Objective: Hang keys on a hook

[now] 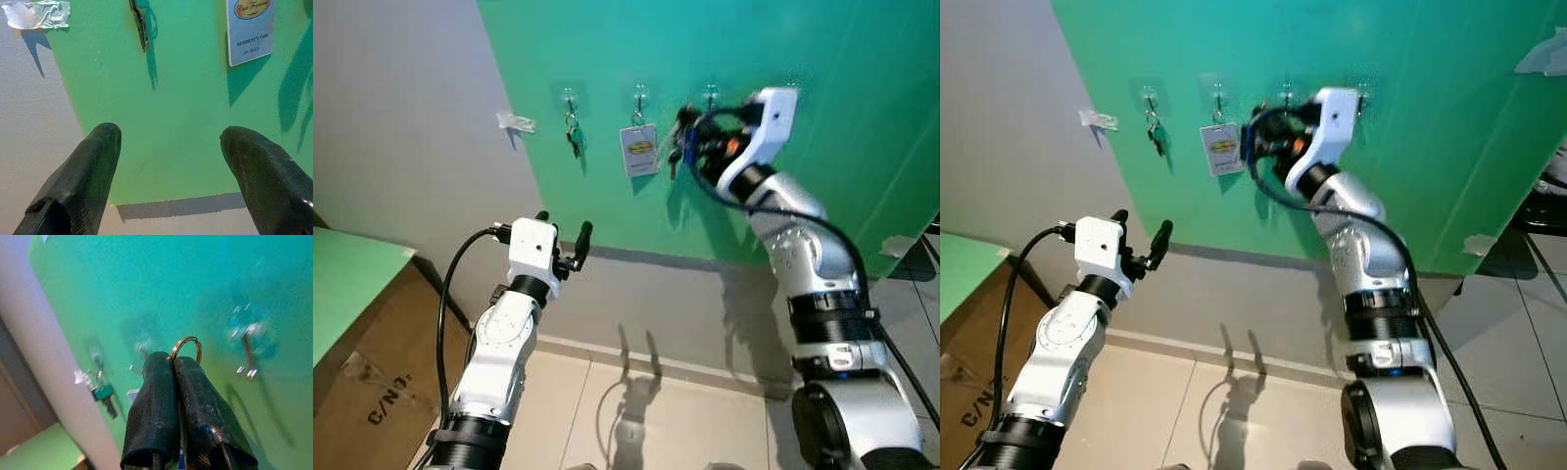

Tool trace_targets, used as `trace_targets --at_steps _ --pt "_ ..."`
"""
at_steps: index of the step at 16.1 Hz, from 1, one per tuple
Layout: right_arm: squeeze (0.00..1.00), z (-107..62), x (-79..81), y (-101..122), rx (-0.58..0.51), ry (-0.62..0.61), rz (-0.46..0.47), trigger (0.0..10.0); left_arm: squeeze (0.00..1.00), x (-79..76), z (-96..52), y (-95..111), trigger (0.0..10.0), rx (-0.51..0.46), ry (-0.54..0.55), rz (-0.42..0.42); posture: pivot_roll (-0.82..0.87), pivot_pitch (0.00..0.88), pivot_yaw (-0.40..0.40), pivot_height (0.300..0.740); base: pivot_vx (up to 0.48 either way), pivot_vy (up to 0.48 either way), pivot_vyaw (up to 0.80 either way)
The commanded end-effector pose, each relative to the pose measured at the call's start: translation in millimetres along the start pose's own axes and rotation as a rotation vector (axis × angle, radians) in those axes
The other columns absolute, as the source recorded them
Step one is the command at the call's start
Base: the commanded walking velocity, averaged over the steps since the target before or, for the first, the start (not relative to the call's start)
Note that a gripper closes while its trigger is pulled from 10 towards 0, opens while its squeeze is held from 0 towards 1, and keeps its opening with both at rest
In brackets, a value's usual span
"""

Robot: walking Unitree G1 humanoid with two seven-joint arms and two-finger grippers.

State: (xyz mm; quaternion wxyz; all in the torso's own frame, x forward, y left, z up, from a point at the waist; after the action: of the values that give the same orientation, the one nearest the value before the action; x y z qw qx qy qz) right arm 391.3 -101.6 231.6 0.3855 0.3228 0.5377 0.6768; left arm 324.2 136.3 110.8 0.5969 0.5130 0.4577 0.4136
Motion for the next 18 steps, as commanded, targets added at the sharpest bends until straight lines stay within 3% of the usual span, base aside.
trace_targets --at_steps 1,5,10,18 --pt "0.0 2.1 -5.0 4.7 -0.013 -0.024 -0.008 0.0 0.0 0.4 -1.1 -1.5 10.0 0.005 -0.005 0.015 -0.18 0.0 0.104 0.74 0.0 0.0 0.0" --pt "0.0 2.6 -12.1 8.3 -0.025 -0.051 -0.005 0.0 0.0 0.5 -1.7 -2.0 10.0 0.008 -0.007 0.014 -0.18 0.0 0.107 0.74 0.0 0.0 0.0" --pt "0.0 0.6 -20.1 7.0 -0.035 -0.096 0.103 0.0 0.0 -0.3 -2.1 -3.1 10.0 0.012 -0.01 0.018 -0.19 0.0 0.108 0.74 0.0 0.0 0.0" --pt "0.0 -2.6 -15.0 6.4 -0.034 -0.073 0.233 0.0 0.0 -1.1 -2.5 -3.7 10.0 0.014 -0.012 0.021 -0.19 0.0 0.105 0.74 0.0 0.0 0.0"
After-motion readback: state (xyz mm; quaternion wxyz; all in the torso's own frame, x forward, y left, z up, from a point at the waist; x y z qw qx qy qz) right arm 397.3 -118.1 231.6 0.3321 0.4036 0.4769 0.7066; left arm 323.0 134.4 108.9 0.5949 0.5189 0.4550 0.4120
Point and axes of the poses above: a point about 5 cm out from each wrist's last joint towards the gripper, its own z axis pointing out of the wrist towards the gripper, its own y axis along the axis of the wrist's last joint, x = y × z, the point moved 3 cm from there along z, pointing out of the wrist towards the gripper, and after that the axes turned 13 degrees about -z, right-handed, at the moved point
